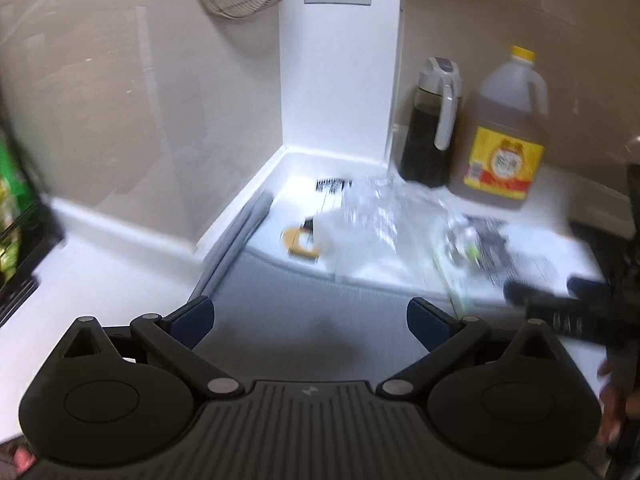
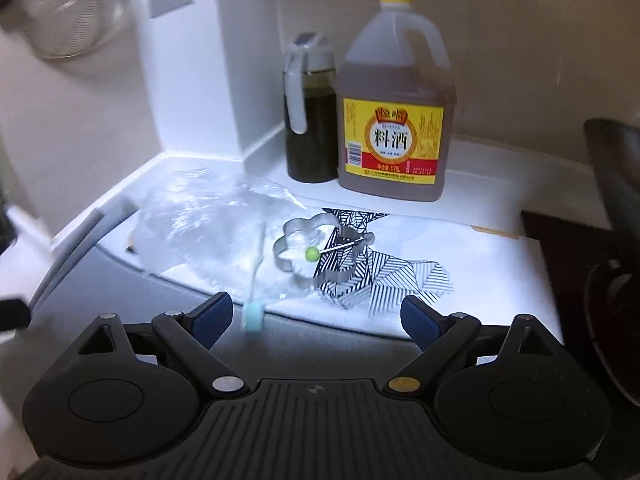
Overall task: Collect trash
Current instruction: 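Move both tools back up to the clear plastic bag and cookie cutter, then grasp the clear plastic bag with left tool while right tool reaches cookie cutter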
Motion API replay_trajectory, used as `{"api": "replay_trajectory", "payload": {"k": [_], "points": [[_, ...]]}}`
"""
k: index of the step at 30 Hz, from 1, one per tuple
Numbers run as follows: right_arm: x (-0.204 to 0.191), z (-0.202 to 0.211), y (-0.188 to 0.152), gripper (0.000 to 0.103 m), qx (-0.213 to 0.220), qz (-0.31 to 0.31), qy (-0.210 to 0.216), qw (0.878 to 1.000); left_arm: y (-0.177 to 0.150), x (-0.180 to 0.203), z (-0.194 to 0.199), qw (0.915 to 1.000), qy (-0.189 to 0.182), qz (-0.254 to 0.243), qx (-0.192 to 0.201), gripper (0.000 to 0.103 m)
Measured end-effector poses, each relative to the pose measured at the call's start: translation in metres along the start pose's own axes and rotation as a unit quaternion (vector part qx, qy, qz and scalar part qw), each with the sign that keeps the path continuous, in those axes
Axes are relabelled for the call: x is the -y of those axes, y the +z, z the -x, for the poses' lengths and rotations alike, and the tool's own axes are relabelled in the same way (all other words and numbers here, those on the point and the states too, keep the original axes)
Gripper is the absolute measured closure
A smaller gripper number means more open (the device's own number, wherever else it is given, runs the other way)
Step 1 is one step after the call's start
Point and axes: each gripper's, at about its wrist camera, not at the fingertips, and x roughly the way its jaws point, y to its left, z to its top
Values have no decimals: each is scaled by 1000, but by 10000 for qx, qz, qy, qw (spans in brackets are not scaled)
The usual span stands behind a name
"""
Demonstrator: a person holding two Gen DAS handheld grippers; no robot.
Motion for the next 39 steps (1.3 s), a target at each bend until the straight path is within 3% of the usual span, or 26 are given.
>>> {"api": "replay_trajectory", "payload": {"k": [8,16,24,39], "points": [[3,-55,16,9,-210,-113,-71,9997,41,19,-72,9998,-182,-94,-1,0],[5,-91,22,8,-390,-112,-86,9991,57,42,-114,9983,-283,-480,-144,0],[6,-106,23,6,-358,-15,-154,9992,56,64,-133,9959,-309,-812,-240,0],[6,-111,20,3,-293,241,-178,9991,54,78,-148,9940,-283,-981,-389,0]]}}
